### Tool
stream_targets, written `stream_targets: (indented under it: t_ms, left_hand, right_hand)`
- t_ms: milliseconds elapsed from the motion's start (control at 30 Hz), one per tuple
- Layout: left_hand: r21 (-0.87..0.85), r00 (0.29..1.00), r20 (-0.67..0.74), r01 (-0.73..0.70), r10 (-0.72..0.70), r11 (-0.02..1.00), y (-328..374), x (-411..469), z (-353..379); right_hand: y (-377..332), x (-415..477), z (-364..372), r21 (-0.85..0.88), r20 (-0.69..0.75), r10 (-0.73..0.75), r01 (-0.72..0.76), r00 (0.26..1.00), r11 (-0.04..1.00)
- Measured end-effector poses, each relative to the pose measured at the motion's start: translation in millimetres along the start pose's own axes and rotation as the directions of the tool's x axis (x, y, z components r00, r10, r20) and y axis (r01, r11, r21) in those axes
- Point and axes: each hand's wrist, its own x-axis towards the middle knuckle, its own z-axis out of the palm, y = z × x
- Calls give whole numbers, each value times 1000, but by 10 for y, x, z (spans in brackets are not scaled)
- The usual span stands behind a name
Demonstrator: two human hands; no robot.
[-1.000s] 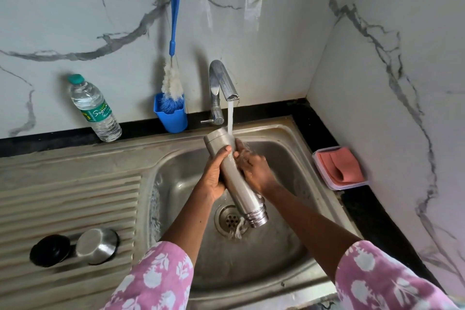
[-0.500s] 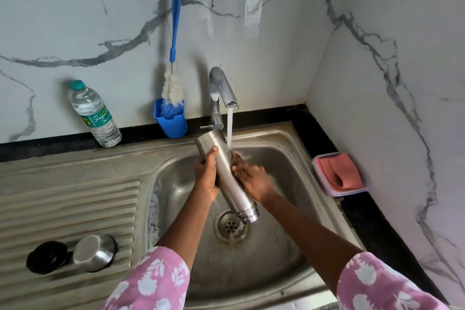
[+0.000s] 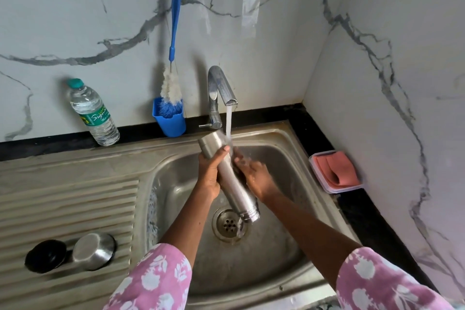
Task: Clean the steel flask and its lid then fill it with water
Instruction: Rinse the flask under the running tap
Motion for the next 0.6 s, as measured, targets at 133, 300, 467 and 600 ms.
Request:
stream_targets:
  t_ms: [133, 300, 467, 600]
  left_hand:
    - [-36, 999, -33, 32, -33, 999, 40, 37, -7]
    - [94, 998, -64, -4, 10, 996, -7, -17, 80]
    - [181, 996, -79, -32, 47, 983, -52, 0, 110]
    - [79, 983, -145, -97, 108, 992, -19, 77, 72]
  right_hand:
    - [172, -75, 8, -113, -18, 87, -88, 996, 990]
    - [-99, 240, -3, -17, -34, 63, -64, 997, 998]
    - [-288, 381, -72, 186, -113, -27, 48, 993, 981]
    - [-26, 110, 32, 88, -64, 63, -57, 996, 994]
